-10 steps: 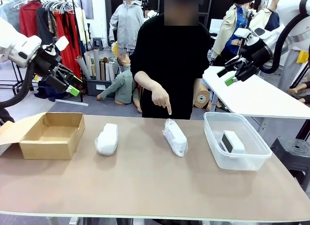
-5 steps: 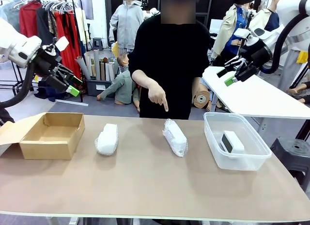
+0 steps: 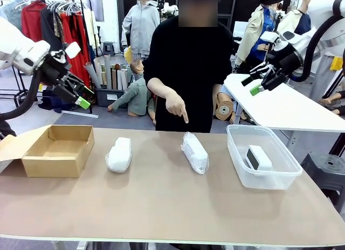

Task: Separate and place wrapped and unwrapped clocks.
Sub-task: Pick up the Digital clock indicated by the person.

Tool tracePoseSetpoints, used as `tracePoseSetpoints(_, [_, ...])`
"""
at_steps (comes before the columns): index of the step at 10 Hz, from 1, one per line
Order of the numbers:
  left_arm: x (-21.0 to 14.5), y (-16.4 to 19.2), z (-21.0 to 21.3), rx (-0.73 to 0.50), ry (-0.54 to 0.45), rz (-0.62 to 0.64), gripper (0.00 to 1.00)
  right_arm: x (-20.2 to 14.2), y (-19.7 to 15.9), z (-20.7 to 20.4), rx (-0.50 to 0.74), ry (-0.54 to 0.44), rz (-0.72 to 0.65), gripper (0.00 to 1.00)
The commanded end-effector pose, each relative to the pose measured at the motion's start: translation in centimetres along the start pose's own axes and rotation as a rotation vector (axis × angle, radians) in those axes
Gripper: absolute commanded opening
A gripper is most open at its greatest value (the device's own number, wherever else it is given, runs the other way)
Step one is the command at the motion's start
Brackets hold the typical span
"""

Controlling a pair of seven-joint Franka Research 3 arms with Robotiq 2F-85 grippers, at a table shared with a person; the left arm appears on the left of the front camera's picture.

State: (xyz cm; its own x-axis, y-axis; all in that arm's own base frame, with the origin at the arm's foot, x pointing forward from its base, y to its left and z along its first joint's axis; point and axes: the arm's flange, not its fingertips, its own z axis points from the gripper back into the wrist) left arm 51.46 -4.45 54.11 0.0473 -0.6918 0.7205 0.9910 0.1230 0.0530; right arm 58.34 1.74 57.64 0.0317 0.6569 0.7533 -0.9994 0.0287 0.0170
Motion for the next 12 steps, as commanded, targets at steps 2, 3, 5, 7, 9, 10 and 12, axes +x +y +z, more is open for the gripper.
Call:
tracePoseSetpoints(2, [4.6,-3.0,-1.2,-0.028,0.213,0.012,1.0,0.1,0.1,0.1,0.003,0.0,0.003,1.0])
tracePoseSetpoints(3, [5.9,-3.3,-1.2,-0.045,0.275,0.013,1.0,0.1,0.1,0.1,0.003,0.0,0.003,1.0])
tracePoseSetpoints(5, [9.2,-4.9,-4.1,-0.015,0.271,0.091,1.0,0.1,0.1,0.1,0.003,0.0,0.003,1.0])
tracePoseSetpoints(7, [12.0,-5.8,-7.4,0.09,0.336,0.246,1.0,0.1,0.1,0.1,0.003,0.0,0.003,1.0])
tracePoseSetpoints(9, [13.5,-5.7,-10.7,0.168,0.345,0.295,1.0,0.1,0.1,0.1,0.003,0.0,0.003,1.0])
tracePoseSetpoints(10, [14.3,-6.5,-12.6,0.144,0.339,0.304,1.0,0.1,0.1,0.1,0.003,0.0,0.003,1.0])
tracePoseSetpoints(12, [14.6,-6.4,-14.2,0.116,0.298,0.249,1.0,0.1,0.1,0.1,0.003,0.0,0.003,1.0])
